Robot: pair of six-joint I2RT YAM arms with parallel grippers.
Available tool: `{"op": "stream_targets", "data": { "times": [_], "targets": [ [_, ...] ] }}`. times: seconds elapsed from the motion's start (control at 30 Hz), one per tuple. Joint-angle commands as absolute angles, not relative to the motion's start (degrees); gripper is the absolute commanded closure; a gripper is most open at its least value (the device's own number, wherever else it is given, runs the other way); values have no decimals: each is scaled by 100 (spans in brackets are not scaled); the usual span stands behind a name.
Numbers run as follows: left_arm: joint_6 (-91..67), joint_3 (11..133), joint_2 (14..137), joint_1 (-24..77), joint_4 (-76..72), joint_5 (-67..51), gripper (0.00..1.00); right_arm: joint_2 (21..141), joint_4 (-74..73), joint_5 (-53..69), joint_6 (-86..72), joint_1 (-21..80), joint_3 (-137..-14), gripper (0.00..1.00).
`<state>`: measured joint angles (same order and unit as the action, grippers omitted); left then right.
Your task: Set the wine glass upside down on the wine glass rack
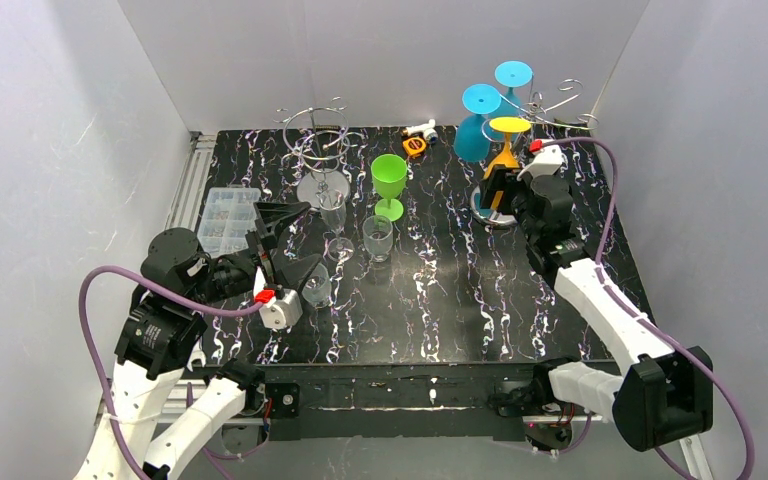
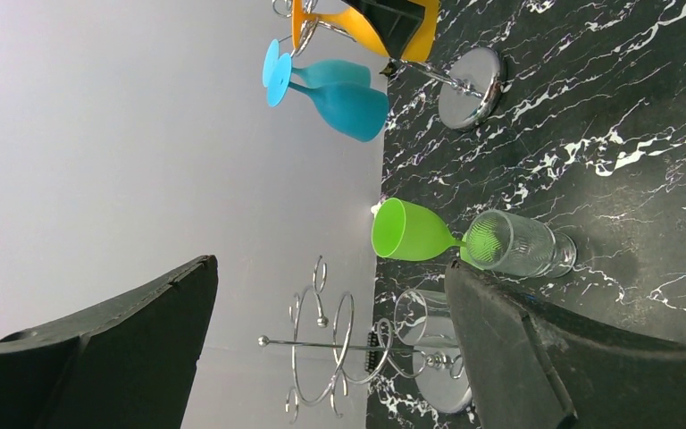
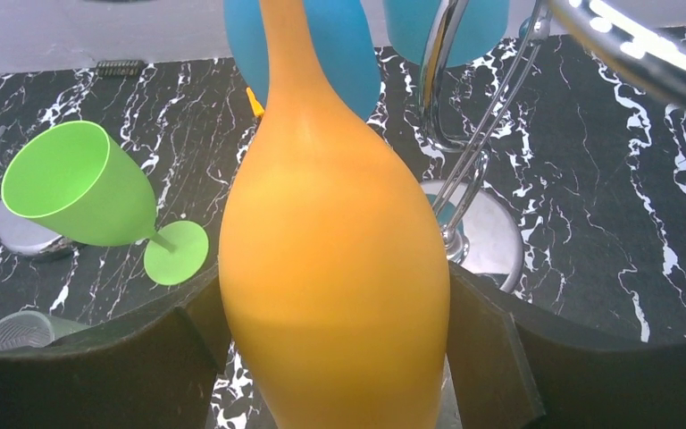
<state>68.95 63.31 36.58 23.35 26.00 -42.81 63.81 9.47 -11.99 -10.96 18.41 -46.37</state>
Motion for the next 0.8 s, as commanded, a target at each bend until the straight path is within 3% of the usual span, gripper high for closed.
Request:
{"op": "stream_targets", "data": {
  "times": [0.0, 0.77],
  "targets": [
    [6952, 6354, 3687, 2329, 2663, -4290, 2, 6482, 1566, -1052, -1141, 1787, -4939, 27],
    [7018, 6395, 3797, 2323, 2733, -4223, 2, 7091, 2298, -383, -1143, 1740, -4985, 27]
  ]
}}
